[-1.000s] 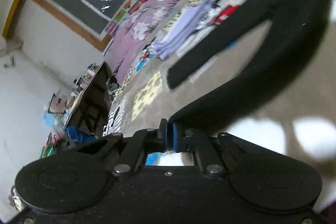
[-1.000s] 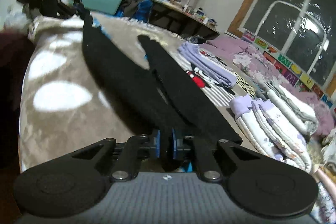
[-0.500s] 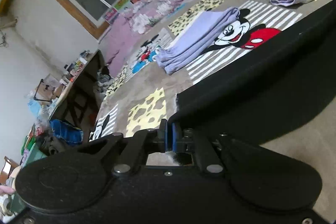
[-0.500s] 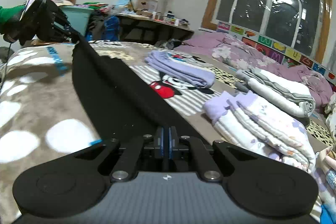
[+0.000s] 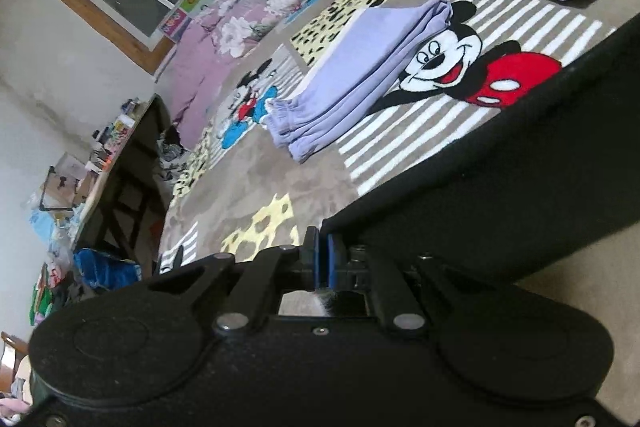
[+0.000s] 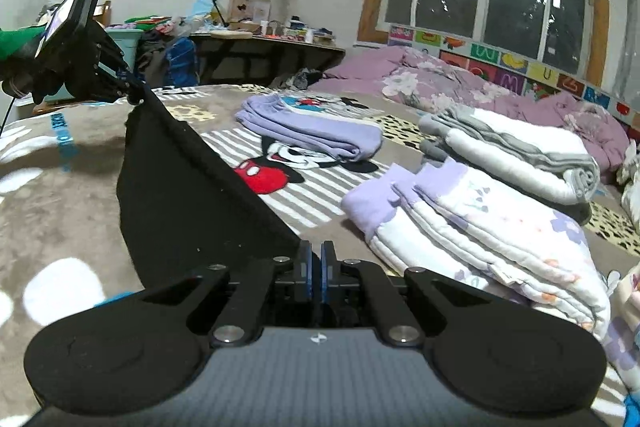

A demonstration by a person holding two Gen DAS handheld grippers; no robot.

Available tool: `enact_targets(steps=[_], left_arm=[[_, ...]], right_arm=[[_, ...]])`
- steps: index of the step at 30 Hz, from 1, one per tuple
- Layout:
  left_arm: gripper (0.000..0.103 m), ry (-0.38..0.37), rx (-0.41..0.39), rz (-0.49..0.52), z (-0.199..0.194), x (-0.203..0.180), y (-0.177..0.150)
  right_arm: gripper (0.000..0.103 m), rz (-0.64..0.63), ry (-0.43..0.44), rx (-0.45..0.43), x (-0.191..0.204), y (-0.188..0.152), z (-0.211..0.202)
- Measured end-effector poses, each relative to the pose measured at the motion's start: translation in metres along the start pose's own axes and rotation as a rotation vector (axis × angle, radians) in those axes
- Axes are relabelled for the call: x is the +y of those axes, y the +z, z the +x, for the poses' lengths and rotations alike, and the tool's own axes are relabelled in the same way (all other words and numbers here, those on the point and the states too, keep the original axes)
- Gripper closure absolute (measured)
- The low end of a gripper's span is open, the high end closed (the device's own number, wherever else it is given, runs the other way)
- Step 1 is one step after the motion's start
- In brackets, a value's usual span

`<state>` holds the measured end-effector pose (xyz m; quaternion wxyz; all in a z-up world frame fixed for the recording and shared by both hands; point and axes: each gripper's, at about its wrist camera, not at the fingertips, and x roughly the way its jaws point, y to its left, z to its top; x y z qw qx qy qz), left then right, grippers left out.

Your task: Fold clothes

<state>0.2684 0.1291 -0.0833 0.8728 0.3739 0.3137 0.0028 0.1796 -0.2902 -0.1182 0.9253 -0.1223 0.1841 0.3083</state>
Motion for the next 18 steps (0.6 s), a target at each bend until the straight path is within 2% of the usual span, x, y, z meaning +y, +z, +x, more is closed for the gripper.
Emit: enact_targets(steps=[5, 18], left_arm=[[0.1, -0.019, 0.016, 0.007, 0.016, 0.0, 0.01], [0.1, -0.085, 0.089, -0.05, 0.048, 0.006, 0.013]], right_arm=[[0.099, 0.003, -0.007, 0.012, -0.004, -0.002, 0.008], [0.099, -0.009, -0.029, 0.01, -0.013, 0.0, 0.025]])
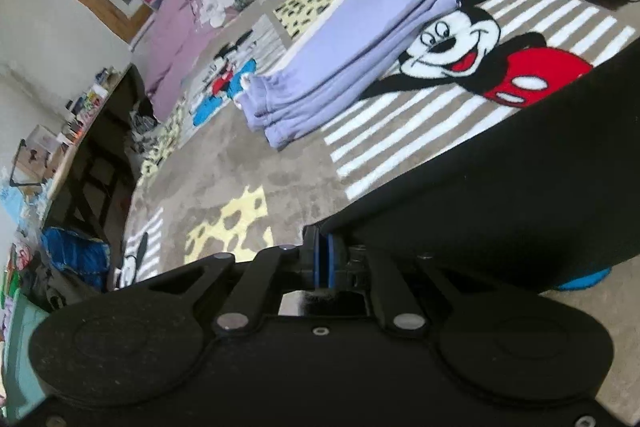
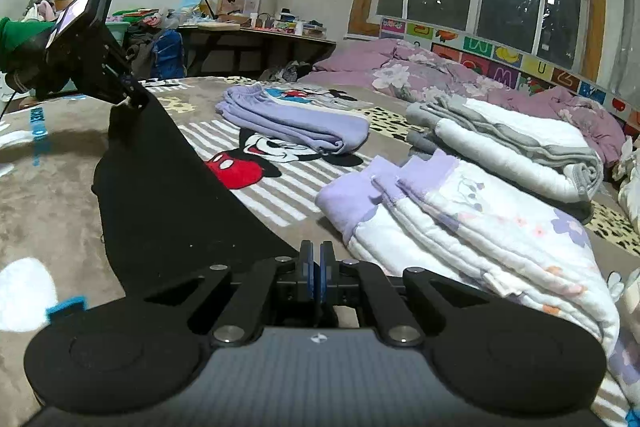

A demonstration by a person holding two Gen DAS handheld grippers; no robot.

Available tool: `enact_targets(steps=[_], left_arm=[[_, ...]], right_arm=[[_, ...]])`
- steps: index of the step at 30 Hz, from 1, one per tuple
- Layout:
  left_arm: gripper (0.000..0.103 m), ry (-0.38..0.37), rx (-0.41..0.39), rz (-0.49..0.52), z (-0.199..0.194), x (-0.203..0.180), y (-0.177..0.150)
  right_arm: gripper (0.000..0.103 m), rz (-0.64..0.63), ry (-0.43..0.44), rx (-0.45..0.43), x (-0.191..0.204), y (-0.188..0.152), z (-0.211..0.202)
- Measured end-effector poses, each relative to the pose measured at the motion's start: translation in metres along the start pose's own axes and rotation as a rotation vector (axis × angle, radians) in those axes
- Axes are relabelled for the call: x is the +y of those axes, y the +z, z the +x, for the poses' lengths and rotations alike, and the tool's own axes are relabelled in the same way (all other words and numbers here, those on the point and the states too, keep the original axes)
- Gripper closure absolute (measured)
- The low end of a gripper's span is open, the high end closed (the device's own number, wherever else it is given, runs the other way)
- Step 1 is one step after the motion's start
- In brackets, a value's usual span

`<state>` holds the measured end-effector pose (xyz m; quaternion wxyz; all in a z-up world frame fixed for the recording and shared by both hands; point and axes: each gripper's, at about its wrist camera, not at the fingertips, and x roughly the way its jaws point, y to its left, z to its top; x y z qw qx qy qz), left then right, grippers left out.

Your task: Fold clothes

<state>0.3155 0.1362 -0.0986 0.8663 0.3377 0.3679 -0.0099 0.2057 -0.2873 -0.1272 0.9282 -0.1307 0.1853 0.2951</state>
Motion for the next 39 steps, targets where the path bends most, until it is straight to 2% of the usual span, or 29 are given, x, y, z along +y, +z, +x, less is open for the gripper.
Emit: enact_targets(steps=[8, 9, 11, 12, 13, 16, 18, 19, 23, 26, 29, 31, 34, 35, 36, 39], left_arm=[[0.099, -0.073, 0.05, -0.042, 0.022, 0.005, 0.008], [0.096, -0.086, 0.055, -0.054, 0.025, 0.006, 0.008], [0.083, -0.076, 0.055, -0.131, 0.027, 0.016, 0.006], [0.072, -0.058, 0.043, -0.198, 0.025, 0.025, 0.003], [0.065, -0.04, 0.031, -0.266, 0.022, 0.035, 0.0], [0.064, 0.064, 0.001, -0.472, 0.006, 0.065, -0.02], [0.065, 0.077, -0.006, -0.618, -0.007, 0.081, -0.039], [0.065, 0.057, -0.018, -0.675, -0.015, 0.085, -0.047], [0.065, -0.121, -0.101, -0.923, -0.04, 0.088, -0.082], [0.066, -0.24, -0.108, -1.03, -0.038, 0.076, -0.09], [0.068, -0.274, -0.085, -1.032, -0.026, 0.059, -0.084], [0.07, -0.258, -0.074, -0.988, -0.016, 0.044, -0.075], [0.076, -0.123, -0.029, -0.784, 0.003, 0.023, -0.055], [0.076, -0.083, -0.024, -0.727, 0.008, 0.016, -0.049], [0.076, -0.068, -0.02, -0.729, 0.007, 0.016, -0.047], [0.076, 0.052, -0.032, -0.649, -0.016, 0.008, -0.041]], right_arm=[[0.099, 0.001, 0.012, 0.043, -0.001, -0.004, 0.013], [0.099, 0.003, 0.01, 0.05, -0.001, -0.005, 0.014], [0.099, -0.001, 0.001, 0.055, 0.001, -0.006, 0.016], [0.098, -0.001, -0.011, 0.055, 0.001, -0.007, 0.016], [0.097, 0.003, -0.016, 0.052, 0.001, -0.007, 0.016], [0.087, 0.032, -0.033, 0.038, -0.003, -0.006, 0.013], [0.083, 0.059, -0.034, 0.015, -0.007, -0.003, 0.006], [0.083, 0.072, -0.035, 0.004, -0.009, -0.002, 0.003], [0.082, 0.06, -0.018, -0.062, -0.007, 0.007, -0.017], [0.082, 0.026, 0.045, -0.082, 0.005, 0.008, -0.025], [0.082, -0.033, 0.112, -0.05, 0.022, 0.005, -0.02], [0.082, -0.064, 0.131, -0.024, 0.031, 0.003, -0.015], [0.08, -0.048, 0.136, 0.035, 0.033, -0.001, -0.003], [0.073, -0.035, 0.144, 0.083, 0.032, -0.005, 0.005], [0.073, -0.025, 0.149, 0.117, 0.03, -0.008, 0.012], [0.072, -0.019, 0.154, 0.083, 0.03, -0.006, 0.01]])
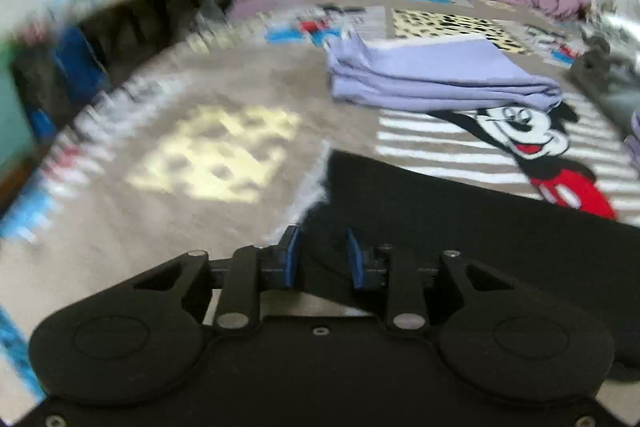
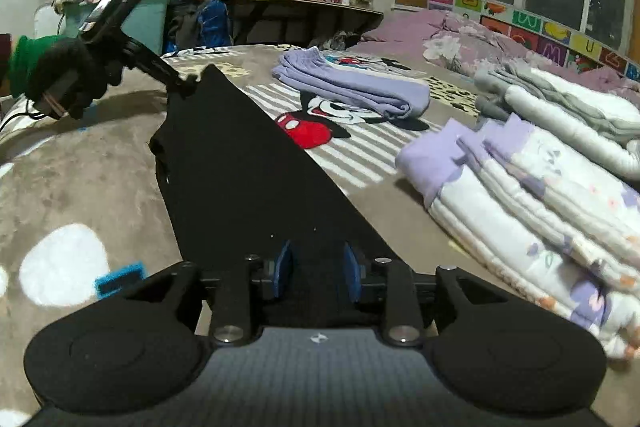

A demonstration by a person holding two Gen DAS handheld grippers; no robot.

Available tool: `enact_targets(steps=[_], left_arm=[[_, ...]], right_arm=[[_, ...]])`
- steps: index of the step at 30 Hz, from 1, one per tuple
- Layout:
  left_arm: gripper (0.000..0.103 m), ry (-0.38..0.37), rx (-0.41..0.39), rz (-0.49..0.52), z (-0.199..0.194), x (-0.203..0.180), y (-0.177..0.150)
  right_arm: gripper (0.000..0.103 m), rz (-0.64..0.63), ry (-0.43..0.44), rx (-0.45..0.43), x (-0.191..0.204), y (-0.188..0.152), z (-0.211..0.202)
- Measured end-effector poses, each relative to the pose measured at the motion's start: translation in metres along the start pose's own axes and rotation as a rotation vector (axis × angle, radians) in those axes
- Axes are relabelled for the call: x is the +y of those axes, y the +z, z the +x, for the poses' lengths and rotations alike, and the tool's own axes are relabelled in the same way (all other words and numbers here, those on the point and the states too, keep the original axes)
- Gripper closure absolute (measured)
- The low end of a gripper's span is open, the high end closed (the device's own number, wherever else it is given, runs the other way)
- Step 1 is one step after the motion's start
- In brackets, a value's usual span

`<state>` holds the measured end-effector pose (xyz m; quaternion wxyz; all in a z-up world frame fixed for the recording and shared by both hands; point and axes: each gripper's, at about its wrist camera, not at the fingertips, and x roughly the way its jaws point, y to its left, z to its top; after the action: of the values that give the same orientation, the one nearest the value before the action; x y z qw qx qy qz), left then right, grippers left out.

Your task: Fold clothes

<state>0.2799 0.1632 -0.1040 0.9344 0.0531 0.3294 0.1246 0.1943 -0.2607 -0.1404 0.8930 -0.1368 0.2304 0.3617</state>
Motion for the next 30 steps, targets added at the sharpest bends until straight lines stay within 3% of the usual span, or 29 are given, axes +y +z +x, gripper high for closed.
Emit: enact_targets(steps=[3, 5, 10, 11, 13, 15, 18, 20, 23, 25, 28, 30], left_arm=[[0.076, 0.05, -0.076, 0.095, -0.035, -0.015, -0.011], [0.076, -0.013, -0.098, 0.113, -0.056, -0.028, -0.018], [0.076, -0.308, -0.121, 0.093, -0.088, -0.075, -0.033], [0.076, -0.337, -0.107, 0.082, -0.083, -0.082, -0.036], [0.076, -0.368, -0.042, 0.093, -0.066, -0.098, -0.045], [0.075, -0.359, -0.06, 0.126, -0.054, -0.103, -0.056], [0.075, -0.381, -0.038, 0.083, -0.065, -0.092, -0.044], [0.075, -0.371, -0.111, 0.077, -0.075, -0.086, -0.04], [0.074, -0.324, -0.124, 0.013, -0.058, -0.075, -0.032], [0.068, -0.228, -0.016, -0.062, -0.021, -0.058, -0.027], [0.071, -0.213, 0.006, -0.26, -0.008, -0.015, -0.019], [0.071, -0.065, -0.057, -0.21, -0.014, 0.001, -0.012]], right_arm=[[0.071, -0.005, 0.013, -0.038, 0.002, 0.004, -0.009], [0.071, 0.001, 0.022, -0.07, 0.001, 0.007, -0.018], [0.071, 0.02, 0.035, -0.071, -0.004, 0.005, -0.031], [0.071, 0.021, 0.033, -0.058, -0.004, 0.004, -0.029], [0.07, 0.03, 0.037, -0.031, -0.005, 0.001, -0.021], [0.068, 0.039, 0.039, -0.005, -0.006, -0.002, -0.012], [0.067, 0.046, 0.039, 0.013, -0.006, -0.005, -0.007], [0.067, 0.03, 0.032, -0.01, -0.004, -0.003, -0.012], [0.067, -0.031, 0.008, -0.07, 0.005, 0.001, -0.023], [0.064, 0.016, 0.027, -0.032, 0.0, -0.002, -0.016], [0.062, 0.06, 0.04, 0.024, -0.009, -0.008, -0.004], [0.061, 0.079, 0.049, 0.016, -0.012, -0.008, -0.005]])
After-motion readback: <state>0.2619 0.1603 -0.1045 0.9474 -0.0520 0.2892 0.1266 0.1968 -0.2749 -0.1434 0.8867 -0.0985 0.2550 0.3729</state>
